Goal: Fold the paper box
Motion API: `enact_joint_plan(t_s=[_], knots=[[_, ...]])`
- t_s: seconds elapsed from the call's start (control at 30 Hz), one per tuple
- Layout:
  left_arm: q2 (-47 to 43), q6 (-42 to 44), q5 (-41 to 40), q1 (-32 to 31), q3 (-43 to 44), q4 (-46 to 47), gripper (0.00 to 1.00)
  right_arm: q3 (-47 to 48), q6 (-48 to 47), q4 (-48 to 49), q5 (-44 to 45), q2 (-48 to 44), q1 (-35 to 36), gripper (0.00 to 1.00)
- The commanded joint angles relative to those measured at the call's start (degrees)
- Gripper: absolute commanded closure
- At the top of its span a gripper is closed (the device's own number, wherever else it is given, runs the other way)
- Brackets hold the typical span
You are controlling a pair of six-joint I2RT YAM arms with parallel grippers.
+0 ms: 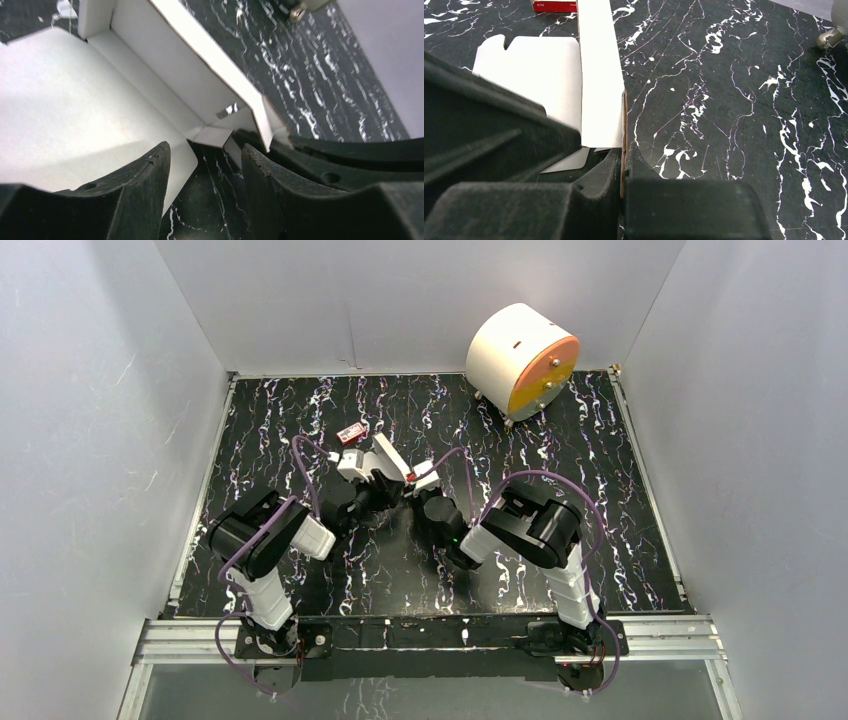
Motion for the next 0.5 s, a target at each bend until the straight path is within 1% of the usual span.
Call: enact_joint_plan(t_s=[0.0,0.2,0.37,0.47], knots=[[-5.2,-2.0,3.3,1.4,-0.4,1.9,0.46,-1.4,-0.9,-5.7,-1.1,2.5,-0.3,1.0],[-4.7,-1.6,5.7,1.8,0.8,2.9,0.44,-0.7,-0.9,-7.0,-3.4,2.8,-0.6,1.0],[-3.0,-1.8,6.7,2.0,1.5,3.4,0.44,-0.8,-0.9,-7.3,-4.1,2.5,-0.8,1.0],[-1.8,0.3,5.7,2.0,2.0,3.5,0.46,-0.8,-0.8,-7.3,-5.1,2.4,-0.8,1.0]])
